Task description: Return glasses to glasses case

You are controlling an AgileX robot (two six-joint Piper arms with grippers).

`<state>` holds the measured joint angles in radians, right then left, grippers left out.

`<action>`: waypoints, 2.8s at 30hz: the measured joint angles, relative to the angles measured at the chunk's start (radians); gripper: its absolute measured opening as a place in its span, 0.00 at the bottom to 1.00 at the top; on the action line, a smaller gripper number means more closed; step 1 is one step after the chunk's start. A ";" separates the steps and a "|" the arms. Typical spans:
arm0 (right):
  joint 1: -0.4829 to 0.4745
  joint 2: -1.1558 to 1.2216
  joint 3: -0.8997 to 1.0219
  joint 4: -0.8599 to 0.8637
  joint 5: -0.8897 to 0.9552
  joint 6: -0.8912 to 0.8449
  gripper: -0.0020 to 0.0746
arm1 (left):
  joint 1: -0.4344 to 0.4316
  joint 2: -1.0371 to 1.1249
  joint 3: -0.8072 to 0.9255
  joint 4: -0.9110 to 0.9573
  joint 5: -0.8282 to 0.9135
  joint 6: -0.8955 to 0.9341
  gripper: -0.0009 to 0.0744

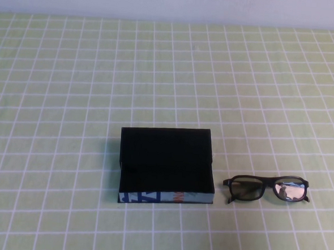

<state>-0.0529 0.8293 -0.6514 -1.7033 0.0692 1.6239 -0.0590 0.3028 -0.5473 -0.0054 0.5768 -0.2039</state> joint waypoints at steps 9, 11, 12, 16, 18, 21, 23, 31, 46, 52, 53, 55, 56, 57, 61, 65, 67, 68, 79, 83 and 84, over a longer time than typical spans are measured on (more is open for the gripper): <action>0.000 0.095 0.000 0.480 0.269 -0.369 0.00 | 0.000 0.000 -0.002 -0.011 0.013 0.120 0.01; 0.000 0.117 0.000 0.639 0.271 -0.474 0.00 | 0.000 0.000 -0.002 -0.011 0.009 0.135 0.01; 0.000 0.125 0.000 0.713 0.271 -0.517 0.00 | 0.000 0.000 -0.002 -0.011 0.005 0.139 0.01; 0.026 0.148 0.000 1.131 0.325 -0.797 0.00 | -0.014 0.000 -0.005 -0.011 -0.008 0.144 0.01; 0.045 0.161 0.000 1.323 0.370 -0.966 0.00 | -0.025 0.000 -0.005 -0.011 -0.012 0.146 0.01; 0.057 0.175 0.000 1.589 0.422 -1.247 0.00 | -0.039 0.000 -0.007 -0.011 -0.016 0.148 0.01; 0.061 0.178 0.000 1.723 0.430 -1.462 0.00 | -0.042 0.000 -0.007 -0.011 -0.016 0.148 0.01; 0.061 0.155 -0.074 2.140 0.531 -2.069 0.00 | -0.044 0.000 -0.007 -0.011 -0.008 0.148 0.01; 0.067 0.461 -0.420 2.263 0.935 -2.274 0.00 | -0.046 0.000 -0.007 -0.011 0.121 0.148 0.01; 0.144 0.658 -0.595 2.214 1.117 -2.472 0.00 | -0.046 0.000 -0.007 -0.011 0.150 0.148 0.01; 0.166 0.686 -0.607 2.206 1.128 -2.489 0.00 | -0.046 0.000 -0.007 -0.011 0.157 0.148 0.01; 0.202 0.731 -0.618 2.185 1.136 -2.504 0.00 | -0.046 0.000 -0.007 -0.011 0.172 0.148 0.01; 0.219 0.753 -0.620 2.169 1.138 -2.509 0.00 | -0.046 0.000 -0.007 -0.011 0.181 0.148 0.01; 0.236 0.773 -0.620 2.148 1.138 -2.513 0.01 | -0.046 0.000 -0.007 -0.011 0.188 0.148 0.01; 0.298 0.830 -0.620 2.043 1.130 -2.513 0.07 | -0.046 0.000 -0.007 -0.011 0.195 0.148 0.01; 0.352 0.873 -0.620 1.923 1.076 -2.515 0.36 | -0.046 0.000 -0.007 -0.011 0.197 0.148 0.01; 0.364 0.888 -0.620 1.874 1.039 -2.519 0.51 | -0.046 0.000 -0.007 -0.011 0.193 0.148 0.01; 0.369 0.895 -0.620 1.848 1.015 -2.519 0.57 | -0.046 0.000 -0.007 -0.011 0.190 0.148 0.01; 0.371 0.900 -0.589 1.762 0.833 -2.685 0.64 | -0.112 0.000 -0.007 0.068 0.162 0.148 0.01; 0.371 0.900 -0.545 1.760 0.792 -2.717 0.64 | -0.116 0.000 -0.007 0.117 0.162 0.148 0.01; 0.371 0.900 -0.530 1.758 0.779 -2.722 0.64 | -0.115 0.000 -0.007 0.125 0.162 0.148 0.01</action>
<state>0.3179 1.7296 -1.1813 0.0550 0.8484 -1.0985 -0.1745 0.3028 -0.5543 0.1196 0.7392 -0.0563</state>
